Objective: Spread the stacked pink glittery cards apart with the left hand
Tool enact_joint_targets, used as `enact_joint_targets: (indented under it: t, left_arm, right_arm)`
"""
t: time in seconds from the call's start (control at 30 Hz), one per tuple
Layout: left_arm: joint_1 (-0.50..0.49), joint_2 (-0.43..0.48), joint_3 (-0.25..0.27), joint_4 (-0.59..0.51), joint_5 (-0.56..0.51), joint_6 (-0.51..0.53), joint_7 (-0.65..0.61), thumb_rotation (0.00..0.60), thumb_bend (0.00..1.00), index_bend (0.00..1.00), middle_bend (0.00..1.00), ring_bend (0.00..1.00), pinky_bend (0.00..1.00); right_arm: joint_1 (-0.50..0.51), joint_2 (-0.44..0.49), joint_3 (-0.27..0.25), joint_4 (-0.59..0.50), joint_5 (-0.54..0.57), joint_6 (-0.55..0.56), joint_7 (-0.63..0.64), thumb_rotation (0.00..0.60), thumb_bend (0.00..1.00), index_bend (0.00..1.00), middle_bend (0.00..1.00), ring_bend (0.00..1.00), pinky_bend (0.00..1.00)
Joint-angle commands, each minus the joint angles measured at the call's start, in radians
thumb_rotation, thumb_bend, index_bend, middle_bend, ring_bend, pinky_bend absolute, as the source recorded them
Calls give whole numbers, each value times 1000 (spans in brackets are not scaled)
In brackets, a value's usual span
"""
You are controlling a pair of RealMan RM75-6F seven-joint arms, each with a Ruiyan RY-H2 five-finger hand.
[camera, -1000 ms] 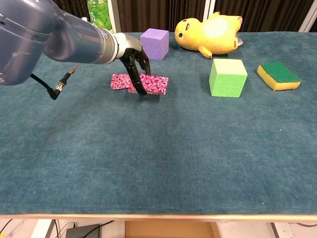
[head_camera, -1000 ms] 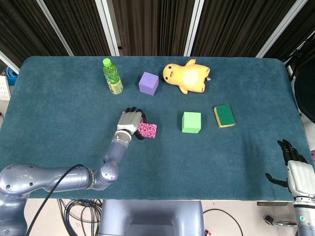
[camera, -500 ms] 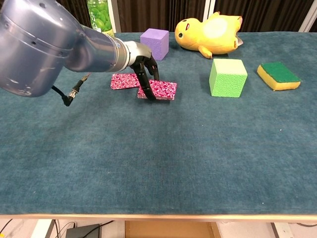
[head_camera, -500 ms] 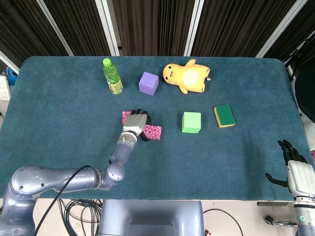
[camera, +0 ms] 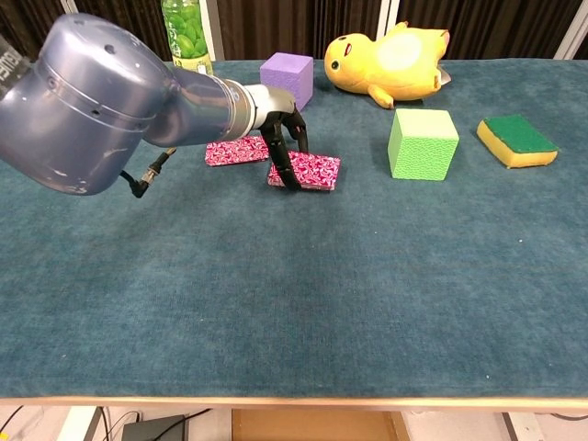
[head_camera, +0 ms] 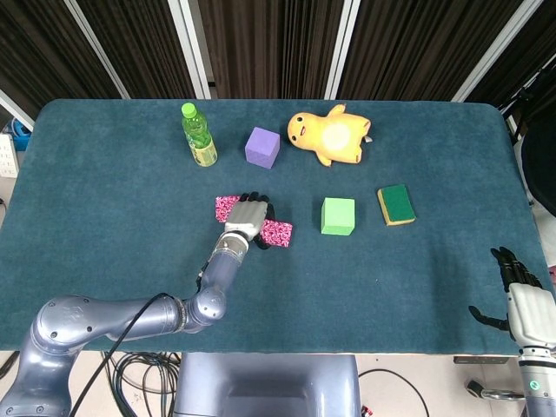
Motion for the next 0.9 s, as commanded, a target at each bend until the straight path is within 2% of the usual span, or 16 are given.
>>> enact_joint_targets:
  t: [0.03,0.23,0.5,0.9]
  left_arm:
    - [0,-6,4,10,13,-10,-2,600,201,485,178,9,0]
    - [0,-15,11,22,32,-9,0,600,161,446,175,0,0]
    - [-7,-14,21,30,-2,-22,34,600,149,409,173,0,0]
    - [10,6,-6,12,29,8,3,600,149,415,174,0,0]
  right_arm:
    - [0,0,0,-1,1,-1,1,600,153,77,50,126,227]
    - [1,0,0,-1,2,-2,0,600,153,77,50,125,226]
    - [0,0,3,-4,9,0,-4,600,153,77,49,126,226]
    - [1,0,2,-6,11,-2,-10,600,153,77,50,126,226]
